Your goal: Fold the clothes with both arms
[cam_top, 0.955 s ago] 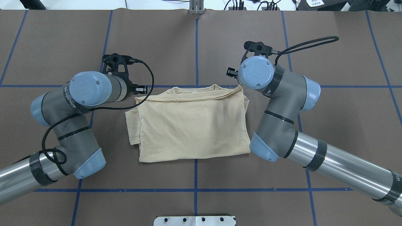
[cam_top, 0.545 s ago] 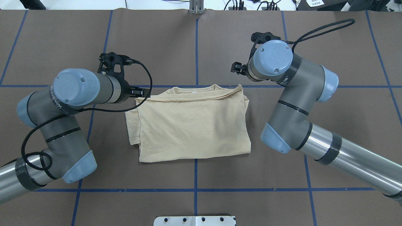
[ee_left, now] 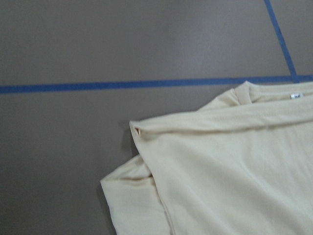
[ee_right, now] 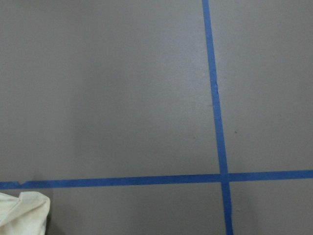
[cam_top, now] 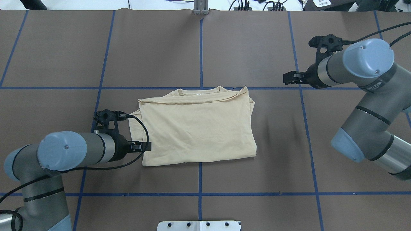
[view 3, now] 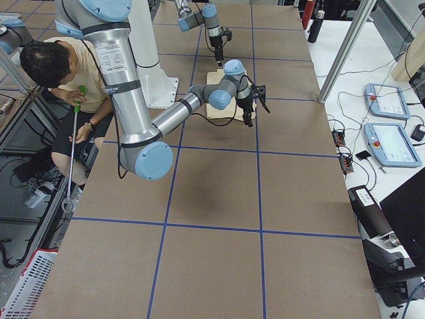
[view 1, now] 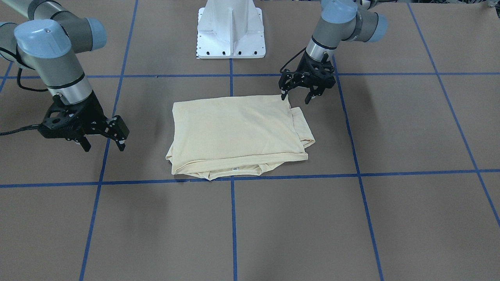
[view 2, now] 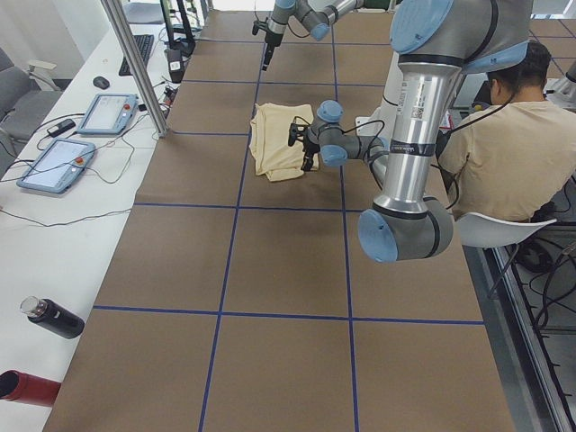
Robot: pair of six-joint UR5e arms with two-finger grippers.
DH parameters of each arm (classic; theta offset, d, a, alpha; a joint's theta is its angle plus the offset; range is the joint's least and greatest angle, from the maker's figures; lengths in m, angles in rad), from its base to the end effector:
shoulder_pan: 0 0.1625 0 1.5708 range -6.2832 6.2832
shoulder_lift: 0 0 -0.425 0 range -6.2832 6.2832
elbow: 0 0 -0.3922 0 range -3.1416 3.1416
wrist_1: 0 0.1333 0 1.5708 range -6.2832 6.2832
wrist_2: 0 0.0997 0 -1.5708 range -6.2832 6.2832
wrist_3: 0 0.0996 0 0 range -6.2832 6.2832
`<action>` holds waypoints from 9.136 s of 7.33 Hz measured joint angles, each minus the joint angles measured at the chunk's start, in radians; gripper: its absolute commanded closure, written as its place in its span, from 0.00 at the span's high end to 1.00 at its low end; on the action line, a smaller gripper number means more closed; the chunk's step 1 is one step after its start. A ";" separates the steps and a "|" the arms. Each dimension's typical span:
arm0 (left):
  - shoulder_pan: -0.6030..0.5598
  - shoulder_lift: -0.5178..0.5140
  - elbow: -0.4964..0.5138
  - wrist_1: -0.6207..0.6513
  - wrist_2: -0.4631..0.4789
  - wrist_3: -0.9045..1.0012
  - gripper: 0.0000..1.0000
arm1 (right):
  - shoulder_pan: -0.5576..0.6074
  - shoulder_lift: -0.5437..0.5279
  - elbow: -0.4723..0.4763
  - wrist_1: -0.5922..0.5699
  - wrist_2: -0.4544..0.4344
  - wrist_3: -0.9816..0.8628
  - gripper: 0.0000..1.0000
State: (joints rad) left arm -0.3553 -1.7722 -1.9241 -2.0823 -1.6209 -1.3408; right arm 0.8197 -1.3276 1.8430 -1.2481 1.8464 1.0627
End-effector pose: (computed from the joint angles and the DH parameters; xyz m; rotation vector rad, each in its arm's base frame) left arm 0.4745 -0.3129 0.3332 0.2643 1.0340 -0.0865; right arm -0.3192 -0.4975 0.3717 0.3091 -0.8162 0.1761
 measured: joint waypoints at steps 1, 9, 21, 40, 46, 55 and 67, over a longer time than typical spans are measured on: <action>0.039 0.003 0.003 -0.006 0.013 -0.030 0.58 | 0.014 -0.016 0.000 0.010 0.014 -0.022 1.00; 0.086 -0.006 0.018 -0.008 0.016 -0.041 0.55 | 0.020 -0.020 0.002 0.017 0.013 -0.034 1.00; 0.069 -0.052 0.068 -0.001 0.019 -0.024 0.00 | 0.019 -0.021 -0.002 0.017 0.012 -0.033 1.00; -0.534 -0.556 0.859 -0.206 -0.088 0.641 1.00 | -0.102 0.130 -0.044 -0.019 -0.065 0.179 1.00; -0.531 -0.485 0.799 -0.257 -0.104 0.640 1.00 | -0.370 0.506 -0.313 -0.182 -0.367 0.608 0.41; -0.530 -0.484 0.800 -0.257 -0.103 0.641 1.00 | -0.420 0.567 -0.438 -0.183 -0.388 0.620 0.04; -0.500 -0.477 0.775 -0.257 -0.105 0.592 1.00 | -0.523 0.229 -0.049 -0.191 -0.454 0.599 1.00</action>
State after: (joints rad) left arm -0.8555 -2.2490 -1.1491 -2.3393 -1.7255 -0.7484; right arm 0.2965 -1.0985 1.7938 -1.4392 1.3928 1.6617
